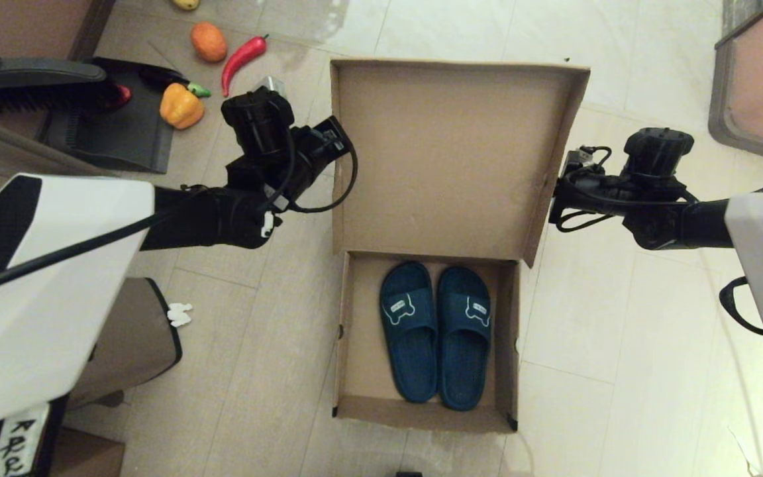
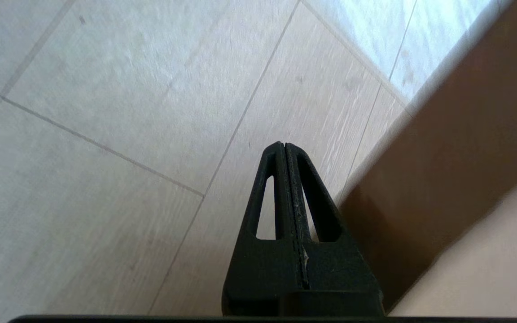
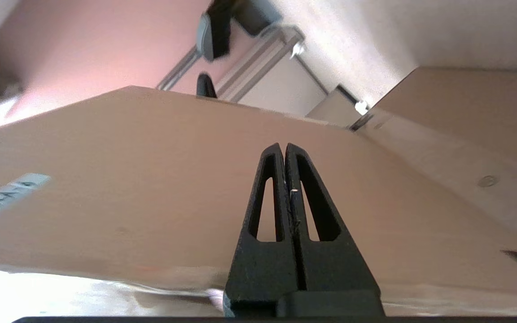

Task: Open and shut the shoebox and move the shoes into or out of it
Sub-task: Close the shoe box

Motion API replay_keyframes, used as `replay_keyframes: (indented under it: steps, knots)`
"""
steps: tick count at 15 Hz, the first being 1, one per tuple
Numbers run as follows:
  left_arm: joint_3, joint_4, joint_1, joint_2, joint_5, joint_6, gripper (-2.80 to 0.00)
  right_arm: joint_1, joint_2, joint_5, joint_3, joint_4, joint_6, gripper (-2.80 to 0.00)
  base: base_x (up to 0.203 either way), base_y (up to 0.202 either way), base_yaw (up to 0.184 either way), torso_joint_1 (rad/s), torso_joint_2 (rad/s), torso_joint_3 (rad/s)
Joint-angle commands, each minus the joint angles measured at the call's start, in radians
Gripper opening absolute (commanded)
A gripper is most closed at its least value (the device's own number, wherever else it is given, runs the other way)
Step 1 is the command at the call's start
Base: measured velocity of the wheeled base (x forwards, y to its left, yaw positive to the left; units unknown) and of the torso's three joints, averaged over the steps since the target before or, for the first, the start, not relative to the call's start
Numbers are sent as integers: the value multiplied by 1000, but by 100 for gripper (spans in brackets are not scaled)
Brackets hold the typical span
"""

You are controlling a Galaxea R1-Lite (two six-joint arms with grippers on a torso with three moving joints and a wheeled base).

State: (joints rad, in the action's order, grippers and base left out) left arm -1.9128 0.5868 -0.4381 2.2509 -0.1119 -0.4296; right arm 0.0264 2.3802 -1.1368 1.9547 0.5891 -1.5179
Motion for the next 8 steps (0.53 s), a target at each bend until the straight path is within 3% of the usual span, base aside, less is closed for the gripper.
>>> replay_keyframes:
  steps: [1, 4, 8]
  knots:
    - [0, 2, -1, -26, -3, -2, -280, 11, -26, -14, 6, 4, -10, -280, 0, 0, 0, 0, 0, 0]
    - [0, -17, -22, -57, -40, -1, -280, 35, -54, -64, 6, 3, -21, -280, 0, 0, 0, 0, 0, 0]
    - [6, -34, -31, -100, -60, 0, -280, 35, -99, -90, 4, 19, -120, -280, 0, 0, 0, 0, 0, 0]
